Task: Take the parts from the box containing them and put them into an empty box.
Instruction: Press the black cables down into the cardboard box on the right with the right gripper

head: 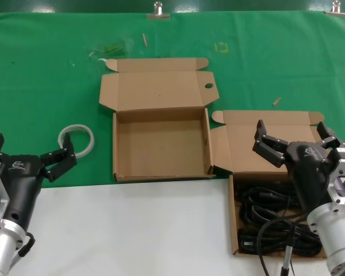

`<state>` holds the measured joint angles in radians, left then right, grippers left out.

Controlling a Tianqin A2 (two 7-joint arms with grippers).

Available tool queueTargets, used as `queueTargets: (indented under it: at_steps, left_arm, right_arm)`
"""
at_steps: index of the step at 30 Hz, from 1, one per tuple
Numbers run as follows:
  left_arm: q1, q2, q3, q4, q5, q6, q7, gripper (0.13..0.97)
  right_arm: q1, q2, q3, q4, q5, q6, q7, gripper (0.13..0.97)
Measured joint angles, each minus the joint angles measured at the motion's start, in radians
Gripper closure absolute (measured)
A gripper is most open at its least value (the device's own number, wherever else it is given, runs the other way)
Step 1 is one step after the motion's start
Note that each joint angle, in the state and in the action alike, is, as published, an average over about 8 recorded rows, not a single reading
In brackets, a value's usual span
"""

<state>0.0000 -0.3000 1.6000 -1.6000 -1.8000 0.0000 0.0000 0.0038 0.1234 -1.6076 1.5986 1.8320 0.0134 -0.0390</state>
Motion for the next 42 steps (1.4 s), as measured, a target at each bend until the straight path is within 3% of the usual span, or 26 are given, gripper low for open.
queueTargets:
  at_steps: [19, 33, 42]
  left_arm:
    - [0.0, 0.0, 0.0, 0.0, 0.0, 0.0, 0.0, 0.132]
    - [0.0, 0.0, 0.0, 0.0, 0.0, 0.0, 0.0, 0.132]
    - [0.0, 0.0, 0.0, 0.0, 0.0, 0.0, 0.0, 0.132]
  right_arm:
    - [-0.004, 0.0, -0.004, 0.003, 0.005, 0.007, -0.002, 0.129]
    - [-0.103, -0.004, -0.113, 0.064, 0.148, 0.164, -0.097, 0.129]
    - [-0.155, -0.004, -0.186, 0.096, 0.259, 0.268, -0.23, 0.129]
